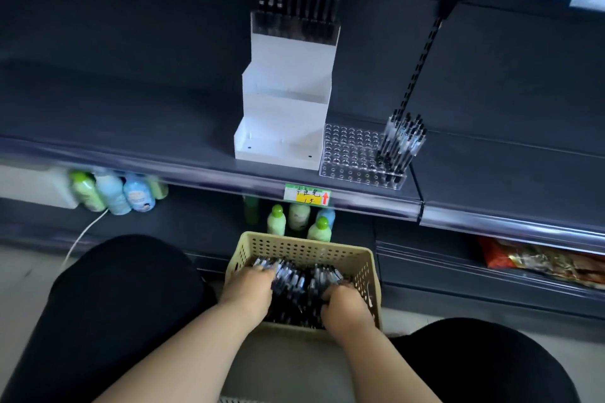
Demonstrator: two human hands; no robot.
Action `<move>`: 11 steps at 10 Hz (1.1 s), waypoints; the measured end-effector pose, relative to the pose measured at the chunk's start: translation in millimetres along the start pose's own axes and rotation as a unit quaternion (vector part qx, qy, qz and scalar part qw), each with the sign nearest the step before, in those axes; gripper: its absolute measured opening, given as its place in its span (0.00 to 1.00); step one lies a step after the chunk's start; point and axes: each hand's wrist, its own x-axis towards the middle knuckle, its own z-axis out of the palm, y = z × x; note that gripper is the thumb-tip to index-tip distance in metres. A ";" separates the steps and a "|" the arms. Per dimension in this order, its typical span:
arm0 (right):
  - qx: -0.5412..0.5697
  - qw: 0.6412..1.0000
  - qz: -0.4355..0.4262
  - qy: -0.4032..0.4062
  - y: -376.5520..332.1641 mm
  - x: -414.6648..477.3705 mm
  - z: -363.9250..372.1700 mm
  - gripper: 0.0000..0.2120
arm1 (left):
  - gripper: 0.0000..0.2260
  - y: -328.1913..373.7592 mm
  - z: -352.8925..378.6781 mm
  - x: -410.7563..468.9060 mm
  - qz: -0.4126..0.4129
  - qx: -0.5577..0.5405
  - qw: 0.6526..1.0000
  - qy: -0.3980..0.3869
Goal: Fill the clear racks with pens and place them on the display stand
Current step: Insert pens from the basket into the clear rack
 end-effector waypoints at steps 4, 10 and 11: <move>0.147 0.989 0.027 -0.008 -19.5 17.9 17.9 0.10 | 0.15 10.3 26.9 19.1 -0.088 -0.069 0.988 -0.105; 0.145 0.972 0.159 -0.091 -32.2 61.5 40.6 0.16 | 0.16 25.3 47.3 47.3 -0.208 -0.134 0.964 -0.099; 0.178 0.965 0.165 -0.096 -33.3 56.7 37.0 0.17 | 0.15 25.1 41.5 42.2 -0.210 -0.133 0.964 -0.098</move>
